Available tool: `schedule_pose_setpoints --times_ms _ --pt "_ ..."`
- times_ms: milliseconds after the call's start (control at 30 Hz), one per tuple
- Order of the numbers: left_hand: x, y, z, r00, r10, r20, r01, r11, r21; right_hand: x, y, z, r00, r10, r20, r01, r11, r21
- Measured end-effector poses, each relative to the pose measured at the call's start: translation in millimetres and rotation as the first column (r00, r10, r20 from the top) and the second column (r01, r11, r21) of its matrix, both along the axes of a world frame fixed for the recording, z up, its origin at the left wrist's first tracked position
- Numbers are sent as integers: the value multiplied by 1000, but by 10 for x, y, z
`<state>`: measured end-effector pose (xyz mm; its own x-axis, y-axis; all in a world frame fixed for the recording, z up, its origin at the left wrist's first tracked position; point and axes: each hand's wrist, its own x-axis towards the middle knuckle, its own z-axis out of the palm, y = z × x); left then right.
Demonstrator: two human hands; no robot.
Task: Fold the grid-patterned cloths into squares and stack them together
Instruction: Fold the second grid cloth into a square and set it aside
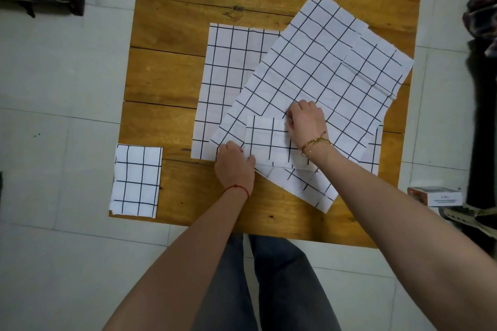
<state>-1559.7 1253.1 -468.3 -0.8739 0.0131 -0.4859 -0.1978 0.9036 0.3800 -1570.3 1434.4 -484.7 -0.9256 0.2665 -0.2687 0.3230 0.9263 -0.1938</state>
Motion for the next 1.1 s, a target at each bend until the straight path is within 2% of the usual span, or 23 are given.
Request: schedule_pose_setpoints --times_ms 100,233,333,433,467,567,667,767,833,900,933,1000,1100 --pt "2 30 -17 999 -52 -16 52 998 -45 6 -13 -48 998 -16 61 15 1000 13" --pt "16 42 -10 995 -91 -36 90 996 -20 8 -5 -77 995 -10 103 9 1000 10" --pt "23 7 -8 999 -33 -21 34 996 85 26 1 -47 996 -40 80 44 998 -49" --pt "-19 -68 97 992 122 32 -126 951 283 59 -26 68 988 -142 63 154 957 -246" --pt "-58 -106 137 980 185 73 -199 919 340 69 -52 127 975 -214 63 222 909 -354" --pt "-227 -290 192 887 384 255 -460 774 435 94 -230 303 881 -454 130 432 663 -611" --pt "-383 -528 181 729 500 467 -684 531 500 91 -516 372 785 -573 236 550 469 -691" --pt "-463 -731 232 661 485 573 -751 425 506 85 -839 388 701 -636 322 599 281 -750" --pt "-473 -847 260 654 464 598 -755 452 475 87 -1059 408 626 -681 381 644 176 -744" --pt "-461 -979 276 711 455 536 -696 566 442 92 -1273 418 562 -706 431 689 110 -717" --pt "-451 -1060 279 762 439 476 -637 642 427 102 -1372 412 544 -715 439 718 124 -685" --pt "-419 -1246 269 867 363 341 -482 782 395 157 -1548 400 546 -723 422 762 220 -609" --pt "-372 -1537 258 951 236 198 -292 897 332 283 -1808 351 654 -661 367 729 424 -537"
